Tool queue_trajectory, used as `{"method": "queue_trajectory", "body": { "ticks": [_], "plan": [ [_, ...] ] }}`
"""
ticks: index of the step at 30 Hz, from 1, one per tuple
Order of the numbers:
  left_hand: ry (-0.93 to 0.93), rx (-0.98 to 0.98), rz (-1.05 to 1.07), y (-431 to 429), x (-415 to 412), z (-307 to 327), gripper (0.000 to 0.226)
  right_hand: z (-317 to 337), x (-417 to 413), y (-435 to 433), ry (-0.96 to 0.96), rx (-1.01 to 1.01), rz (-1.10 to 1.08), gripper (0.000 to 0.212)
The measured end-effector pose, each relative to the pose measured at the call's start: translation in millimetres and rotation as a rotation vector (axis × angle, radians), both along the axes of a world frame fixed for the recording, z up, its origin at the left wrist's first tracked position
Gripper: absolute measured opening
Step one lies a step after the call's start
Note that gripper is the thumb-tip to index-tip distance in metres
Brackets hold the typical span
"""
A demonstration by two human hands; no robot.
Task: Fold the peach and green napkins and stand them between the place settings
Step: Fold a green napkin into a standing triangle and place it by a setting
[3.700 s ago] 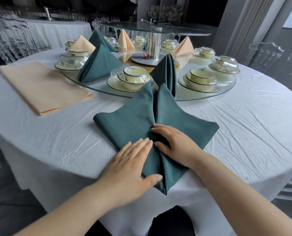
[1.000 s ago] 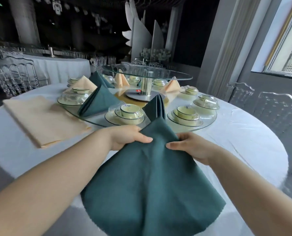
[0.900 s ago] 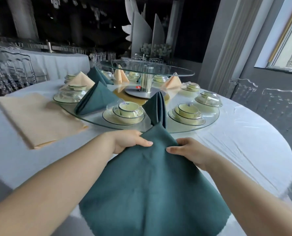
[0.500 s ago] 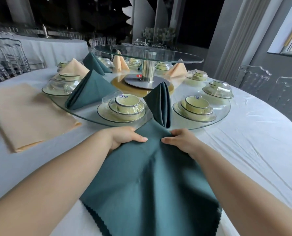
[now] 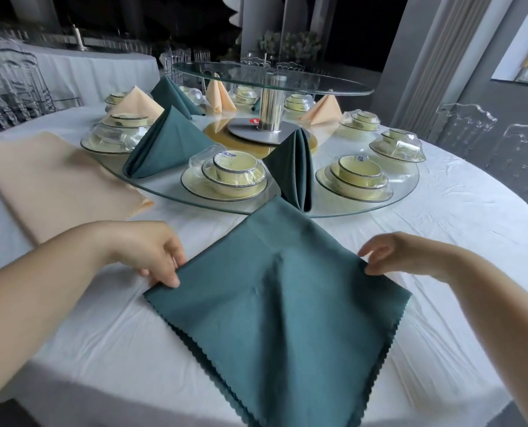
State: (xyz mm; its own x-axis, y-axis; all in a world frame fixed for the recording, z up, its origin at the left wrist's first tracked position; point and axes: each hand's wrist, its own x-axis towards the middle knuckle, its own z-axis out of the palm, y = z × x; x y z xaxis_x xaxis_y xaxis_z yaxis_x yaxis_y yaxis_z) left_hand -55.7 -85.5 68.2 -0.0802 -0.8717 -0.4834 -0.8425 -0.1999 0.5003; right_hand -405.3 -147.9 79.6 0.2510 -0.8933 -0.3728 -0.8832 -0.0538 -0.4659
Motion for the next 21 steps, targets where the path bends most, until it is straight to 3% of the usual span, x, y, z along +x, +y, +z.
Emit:
{"method": "queue_trajectory", "body": {
  "ticks": [5,16,21],
  "plan": [
    [-0.132,-0.075,-0.037,9,2,-4,0.024,2,-18,16,0.135,0.07,0.042,0.022],
    [-0.144,-0.3,-0.038,4,5,-11,0.029,-16,-6,10,0.058,-0.139,-0.019,0.026],
    [-0.099,-0.583,0.014,18,13,-31,0.038,-28,-12,22,0.033,-0.375,0.004,0.035]
  ]
}}
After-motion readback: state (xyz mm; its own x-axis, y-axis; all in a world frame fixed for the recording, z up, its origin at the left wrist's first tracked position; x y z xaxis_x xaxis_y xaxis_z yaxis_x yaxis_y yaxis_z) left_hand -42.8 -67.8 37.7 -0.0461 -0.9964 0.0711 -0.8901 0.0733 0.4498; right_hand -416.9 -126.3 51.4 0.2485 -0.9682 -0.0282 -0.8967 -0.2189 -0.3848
